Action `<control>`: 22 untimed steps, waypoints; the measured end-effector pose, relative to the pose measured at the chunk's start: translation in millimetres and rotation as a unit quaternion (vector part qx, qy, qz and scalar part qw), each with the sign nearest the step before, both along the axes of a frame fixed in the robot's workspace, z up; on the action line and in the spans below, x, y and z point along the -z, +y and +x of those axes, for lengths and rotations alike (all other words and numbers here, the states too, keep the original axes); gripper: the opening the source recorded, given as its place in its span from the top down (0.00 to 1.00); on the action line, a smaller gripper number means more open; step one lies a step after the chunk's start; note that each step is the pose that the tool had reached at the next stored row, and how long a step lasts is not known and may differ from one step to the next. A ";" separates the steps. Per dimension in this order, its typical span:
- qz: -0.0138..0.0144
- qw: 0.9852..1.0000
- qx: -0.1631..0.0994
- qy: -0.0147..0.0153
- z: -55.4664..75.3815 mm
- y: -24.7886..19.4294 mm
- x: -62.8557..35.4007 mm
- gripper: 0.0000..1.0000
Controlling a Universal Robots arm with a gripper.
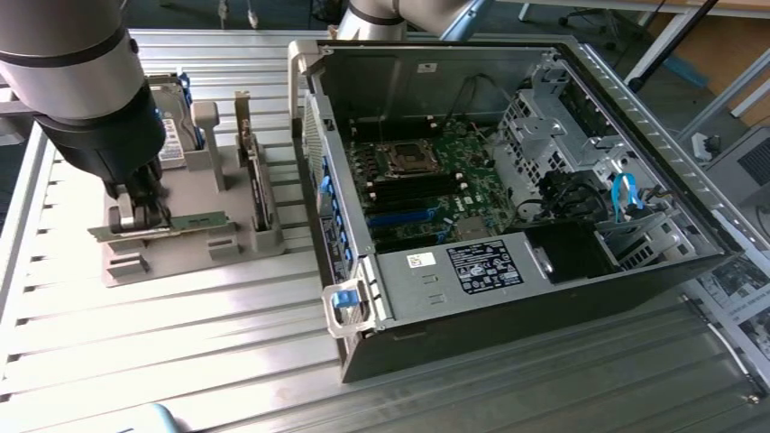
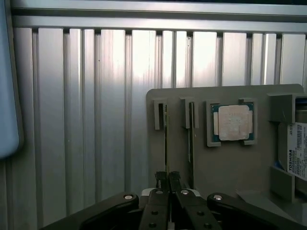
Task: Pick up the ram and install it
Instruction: 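Pick up the ram and move it above insertion slot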
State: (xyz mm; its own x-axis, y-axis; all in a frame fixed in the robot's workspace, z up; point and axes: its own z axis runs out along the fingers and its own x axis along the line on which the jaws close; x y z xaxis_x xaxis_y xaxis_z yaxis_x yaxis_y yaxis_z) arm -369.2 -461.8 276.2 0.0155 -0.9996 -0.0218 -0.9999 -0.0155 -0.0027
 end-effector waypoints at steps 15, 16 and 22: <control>0.000 1.000 0.000 0.000 0.0 0.0 -13.4 0.88; 0.000 1.000 0.000 0.000 0.0 0.0 -14.2 0.88; 0.000 1.000 0.000 0.000 0.0 0.0 -19.7 0.88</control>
